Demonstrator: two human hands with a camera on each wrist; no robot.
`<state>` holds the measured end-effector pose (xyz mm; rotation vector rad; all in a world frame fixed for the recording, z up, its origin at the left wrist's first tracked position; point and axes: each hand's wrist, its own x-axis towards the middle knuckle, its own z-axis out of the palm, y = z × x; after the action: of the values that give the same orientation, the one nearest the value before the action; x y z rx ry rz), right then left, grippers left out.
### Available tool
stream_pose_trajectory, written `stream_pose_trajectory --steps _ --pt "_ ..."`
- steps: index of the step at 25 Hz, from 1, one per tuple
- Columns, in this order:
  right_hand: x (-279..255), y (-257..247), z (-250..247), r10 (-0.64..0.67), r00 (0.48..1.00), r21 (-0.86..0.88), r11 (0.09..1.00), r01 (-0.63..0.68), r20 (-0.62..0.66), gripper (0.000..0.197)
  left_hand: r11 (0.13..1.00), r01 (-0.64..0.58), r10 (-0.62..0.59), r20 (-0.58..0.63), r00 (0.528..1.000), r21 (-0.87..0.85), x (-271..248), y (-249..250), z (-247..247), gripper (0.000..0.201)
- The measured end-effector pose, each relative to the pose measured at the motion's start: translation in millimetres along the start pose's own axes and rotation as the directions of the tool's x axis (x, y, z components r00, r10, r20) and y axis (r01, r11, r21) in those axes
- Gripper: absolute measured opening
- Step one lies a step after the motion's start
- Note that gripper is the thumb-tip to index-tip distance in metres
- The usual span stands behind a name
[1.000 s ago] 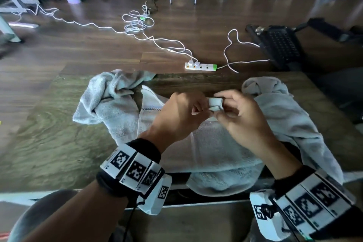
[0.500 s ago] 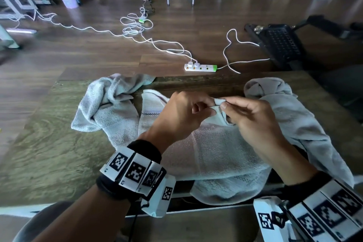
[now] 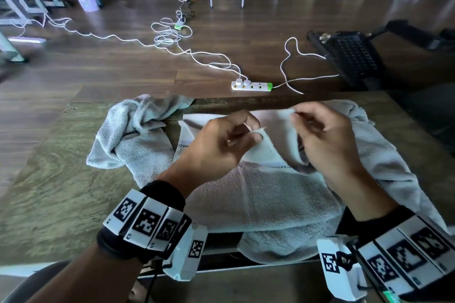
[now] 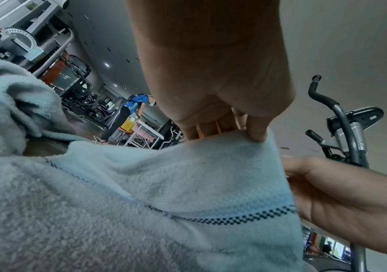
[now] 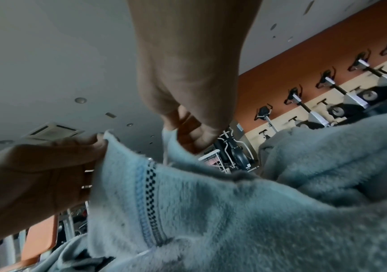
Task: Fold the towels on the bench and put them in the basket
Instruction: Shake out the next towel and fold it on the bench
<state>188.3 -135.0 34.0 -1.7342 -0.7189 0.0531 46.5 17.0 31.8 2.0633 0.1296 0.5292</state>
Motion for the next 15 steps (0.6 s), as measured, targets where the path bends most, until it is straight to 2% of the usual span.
stream_pose_trajectory --steps 2,3,9,15 --pt "-9 -6 6 -0.031 0.983 -0.041 0.998 0.04 0.183 0.012 1.0 -0.019 0.02 -0.114 0.993 0.009 3 -1 2 0.007" --pt "-12 -8 9 -0.037 0.974 -0.038 0.998 0.047 0.221 0.013 1.0 -0.017 0.019 -0.154 0.988 0.016 5 -2 2 0.007" --pt "-18 -12 12 0.023 0.98 0.062 0.997 -0.036 0.2 0.014 1.0 -0.019 0.015 -0.191 0.982 -0.018 6 3 0 0.01" --pt "-17 -17 18 0.062 0.974 0.145 0.985 -0.094 0.216 0.013 0.999 -0.019 0.025 -0.229 0.973 0.027 7 0 -1 0.007"
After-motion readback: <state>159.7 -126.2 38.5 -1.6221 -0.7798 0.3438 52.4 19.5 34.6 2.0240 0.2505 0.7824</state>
